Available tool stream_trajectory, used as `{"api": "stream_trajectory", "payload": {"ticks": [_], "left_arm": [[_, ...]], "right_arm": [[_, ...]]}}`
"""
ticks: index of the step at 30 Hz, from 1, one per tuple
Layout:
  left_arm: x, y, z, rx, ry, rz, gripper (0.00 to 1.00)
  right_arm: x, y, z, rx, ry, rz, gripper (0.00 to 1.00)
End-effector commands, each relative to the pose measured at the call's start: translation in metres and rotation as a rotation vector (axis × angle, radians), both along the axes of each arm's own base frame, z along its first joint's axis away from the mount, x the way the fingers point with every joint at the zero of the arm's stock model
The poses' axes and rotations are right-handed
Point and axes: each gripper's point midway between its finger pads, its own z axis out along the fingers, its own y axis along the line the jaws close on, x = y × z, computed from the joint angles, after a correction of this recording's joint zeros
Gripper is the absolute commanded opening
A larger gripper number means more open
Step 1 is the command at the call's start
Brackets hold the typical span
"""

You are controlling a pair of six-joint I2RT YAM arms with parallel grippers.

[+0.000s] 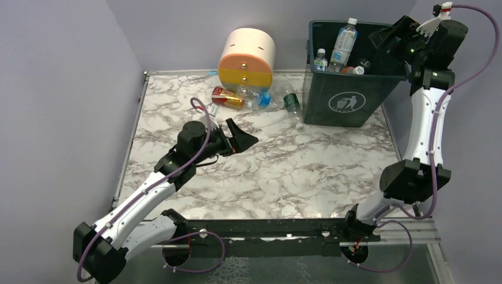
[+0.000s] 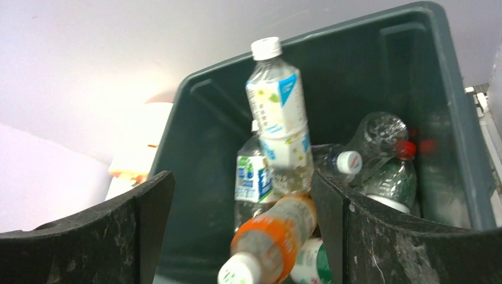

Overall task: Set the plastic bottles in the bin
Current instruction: Place the plastic bottle in the trash bin, then pick up the plastic bottle at the center of the board.

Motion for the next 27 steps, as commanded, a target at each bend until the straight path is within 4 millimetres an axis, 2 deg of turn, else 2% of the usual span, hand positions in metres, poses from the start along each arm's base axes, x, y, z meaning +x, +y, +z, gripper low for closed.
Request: {"api": "stream_trajectory", "payload": {"ticks": [1, 6, 9, 16, 20, 23, 27], "left_arm": [[0.022, -0.013, 0.006, 0.019, -0.035, -0.003, 0.99], [0.047, -0.03, -0.003, 0.045, -0.02, -0.006, 0.99], [0.065, -0.04, -0.014, 0.066, 0.001, 0.008, 0.99], [0.112, -0.063, -0.046, 0.109, 0.061, 0.049, 0.99], [0.139, -0.084, -0.076, 0.147, 0.103, 0.038, 0.99], [0.159, -0.1, -0.101, 0.183, 0.119, 0.009, 0.99], [0.181, -0.125, -0.126, 0.2, 0.125, -0.031, 0.99]], "right_arm": [[-0.055, 0.035, 0.056, 0.011, -0.141, 0.092, 0.89], [-0.112, 0.068, 0.065, 0.037, -0.182, 0.185, 0.89], [-0.145, 0.082, 0.055, 0.041, -0.177, 0.221, 0.9], [-0.212, 0.11, 0.01, 0.092, -0.134, 0.268, 0.9], [-0.231, 0.122, -0.019, 0.152, -0.102, 0.302, 0.9], [-0.232, 0.124, -0.033, 0.156, -0.075, 0.308, 0.9], [-0.23, 0.125, -0.042, 0.155, -0.057, 0.312, 0.9]]}}
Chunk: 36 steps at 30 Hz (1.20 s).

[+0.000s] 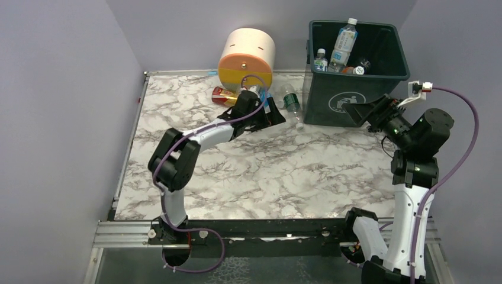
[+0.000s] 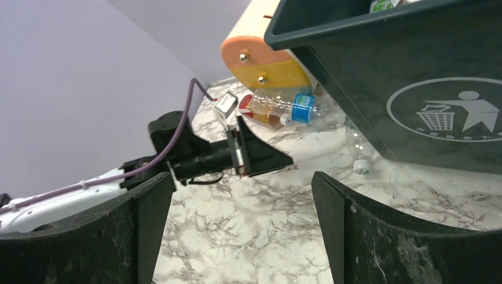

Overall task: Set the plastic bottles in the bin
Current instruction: Pick up the plastic bottle at the center of the board.

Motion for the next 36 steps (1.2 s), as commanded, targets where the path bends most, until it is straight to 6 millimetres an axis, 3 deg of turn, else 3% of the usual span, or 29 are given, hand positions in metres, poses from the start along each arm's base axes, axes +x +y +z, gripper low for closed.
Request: {"api": "stream_trajectory", "payload": {"ticks": [1, 11, 24, 33, 36], "left_arm": [[0.025, -0.03, -0.012, -0.011, -0.041, -0.063, 0.98], [0.047, -0.07, -0.067, -0.052, 0.007, -0.105, 0.72], [0.06, -0.109, -0.075, -0.134, 0.004, -0.103, 0.71], [0.062, -0.116, -0.083, -0.138, 0.016, -0.081, 0.7], [0.06, -0.121, -0.086, -0.144, 0.025, -0.087, 0.65]], "right_arm": [[-0.001, 0.006, -0.007, 0.014, 0.015, 0.04, 0.9], [0.004, 0.009, -0.017, 0.026, 0.042, 0.06, 0.89], [0.007, 0.008, -0.026, 0.035, 0.062, 0.062, 0.88], [0.007, 0.009, -0.031, 0.042, 0.078, 0.064, 0.88], [0.007, 0.009, -0.033, 0.043, 0.081, 0.066, 0.88]]}}
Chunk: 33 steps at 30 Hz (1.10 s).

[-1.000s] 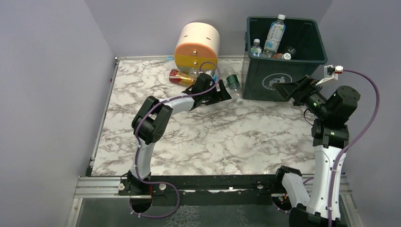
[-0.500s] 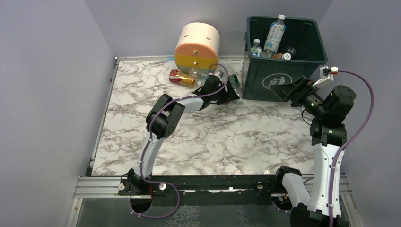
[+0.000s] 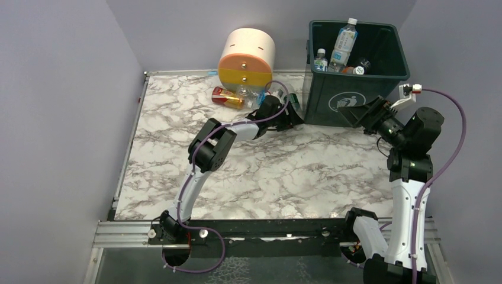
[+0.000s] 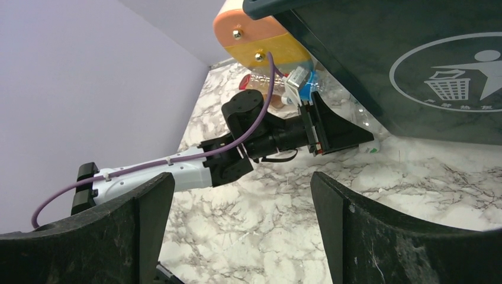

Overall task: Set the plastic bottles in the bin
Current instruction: Pick up the plastic bottle at the center of the board.

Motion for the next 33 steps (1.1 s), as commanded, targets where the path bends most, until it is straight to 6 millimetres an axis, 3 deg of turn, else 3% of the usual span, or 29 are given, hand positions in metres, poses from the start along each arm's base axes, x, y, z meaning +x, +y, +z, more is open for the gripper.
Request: {"api": "stream_trajectory", "payload": {"ticks": [1, 7, 16, 22, 33], "left_arm": [[0.0, -0.014, -0.003, -0.024, -0.006, -0.005, 0.64], [-0.003, -0.015, -0.009, -0.018, 0.003, -0.002, 0.6], [-0.004, -0.016, -0.013, -0.025, 0.017, 0.002, 0.45], [-0.011, -0.007, -0.008, -0.009, 0.009, 0.006, 0.45], [-0.043, 0.018, 0.011, -0.006, -0.004, -0.002, 0.45]], "right_arm": [[-0.002, 0.005, 0.0, 0.004, -0.013, 0.03, 0.88], [-0.001, 0.005, -0.003, 0.005, -0.008, 0.034, 0.88], [-0.001, 0.006, -0.006, 0.01, -0.001, 0.043, 0.88], [-0.002, 0.008, -0.01, 0.019, 0.007, 0.052, 0.88], [-0.005, 0.01, -0.011, 0.027, 0.008, 0.065, 0.88]]}}
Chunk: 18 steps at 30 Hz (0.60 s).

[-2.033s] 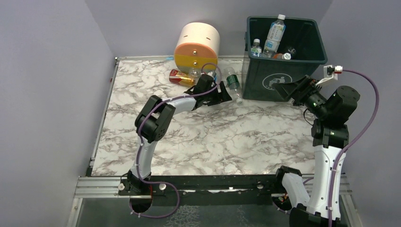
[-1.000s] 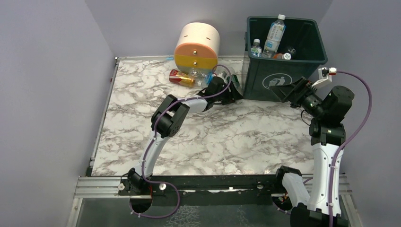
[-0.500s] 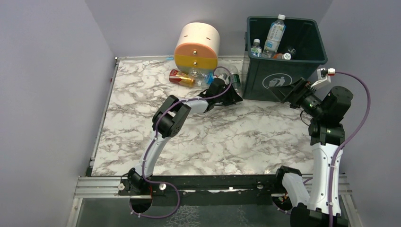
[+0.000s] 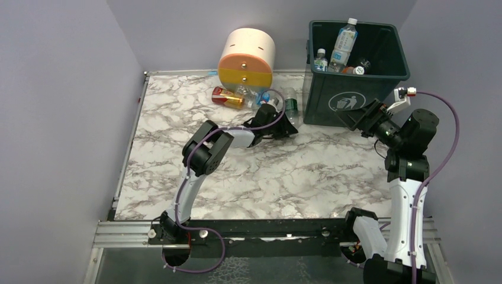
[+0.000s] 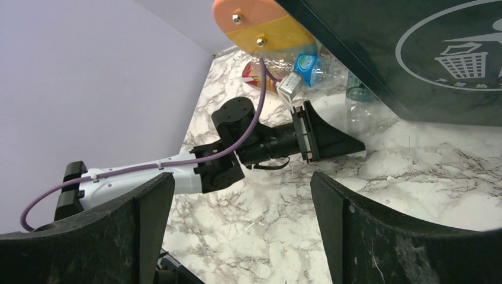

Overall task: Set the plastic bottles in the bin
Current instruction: Pick up the plastic bottle at the center of the board.

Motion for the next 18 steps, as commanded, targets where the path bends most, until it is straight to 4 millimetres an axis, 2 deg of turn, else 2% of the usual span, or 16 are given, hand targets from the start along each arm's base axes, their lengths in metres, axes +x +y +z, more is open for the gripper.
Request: {"api": "stream_trajectory", "payload": {"ticks": [1, 2, 4, 10, 18], "left_arm": [[-0.012, 0.007, 0.025, -0.009, -0.045, -0.007, 0.45], [-0.014, 0.007, 0.031, -0.016, -0.053, -0.011, 0.45], [-0.027, 0.012, 0.028, -0.001, -0.046, -0.023, 0.45], [-0.055, 0.02, 0.044, 0.013, -0.082, -0.068, 0.45], [-0.1, 0.043, 0.06, 0.029, -0.113, -0.11, 0.45]], "right_arm": [[-0.005, 0.006, 0.01, -0.004, -0.045, 0.037, 0.88], [-0.006, 0.006, 0.009, -0.005, -0.043, 0.037, 0.88], [-0.006, 0.007, 0.01, -0.004, -0.043, 0.038, 0.88], [-0.009, 0.008, 0.015, -0.001, -0.053, 0.04, 0.88], [-0.009, 0.009, 0.013, 0.001, -0.05, 0.047, 0.88]]}}
